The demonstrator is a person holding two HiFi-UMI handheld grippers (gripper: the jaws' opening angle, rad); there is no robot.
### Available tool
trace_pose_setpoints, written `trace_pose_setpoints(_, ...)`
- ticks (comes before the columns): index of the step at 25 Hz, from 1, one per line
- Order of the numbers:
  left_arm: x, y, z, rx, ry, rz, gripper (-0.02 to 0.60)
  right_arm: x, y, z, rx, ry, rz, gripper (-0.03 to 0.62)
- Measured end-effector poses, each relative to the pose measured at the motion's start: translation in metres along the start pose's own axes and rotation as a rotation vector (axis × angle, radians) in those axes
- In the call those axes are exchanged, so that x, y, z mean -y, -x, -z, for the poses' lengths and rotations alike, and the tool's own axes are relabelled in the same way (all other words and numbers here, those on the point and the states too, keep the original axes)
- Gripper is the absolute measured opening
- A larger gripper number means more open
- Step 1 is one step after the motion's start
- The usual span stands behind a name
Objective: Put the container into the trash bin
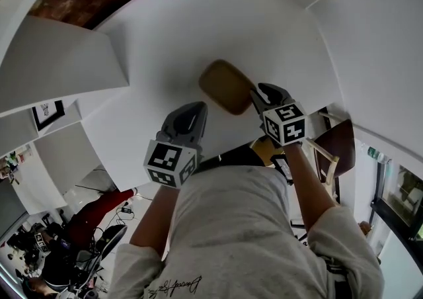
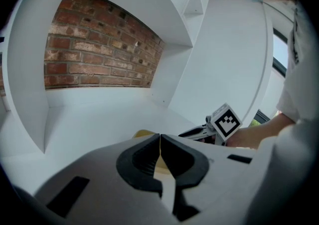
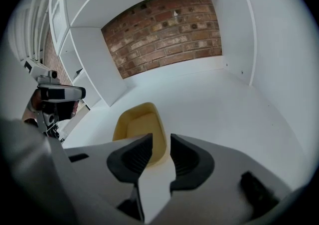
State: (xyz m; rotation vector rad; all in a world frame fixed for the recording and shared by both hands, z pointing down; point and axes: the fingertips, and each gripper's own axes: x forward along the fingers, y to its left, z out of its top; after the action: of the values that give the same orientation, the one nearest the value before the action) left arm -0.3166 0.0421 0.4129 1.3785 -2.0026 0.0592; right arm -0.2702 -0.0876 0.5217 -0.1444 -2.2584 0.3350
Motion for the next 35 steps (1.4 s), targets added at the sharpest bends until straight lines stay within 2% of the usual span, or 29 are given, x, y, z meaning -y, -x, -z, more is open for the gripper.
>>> trace_pose_setpoints(21,-0.004,-0.001,0.011,-0.025,0.018,-0.03,0.017,0.006,-0.027,0.015,-0.093,0.01,-0.022,0.103)
trace_pose_setpoints(26,-0.002,-0.004,0.01,-0.025,0.018,-0.023,0.017,0.009,-0.028,0.017,-0.117,0.029,0.001,0.054)
trace_pose_setpoints(35,-0.004,-0.003,0.011,-0.026,0.019,-0.022,0.017,0.011,-0.027,0.017,-0.131,0.042,0.022,0.043)
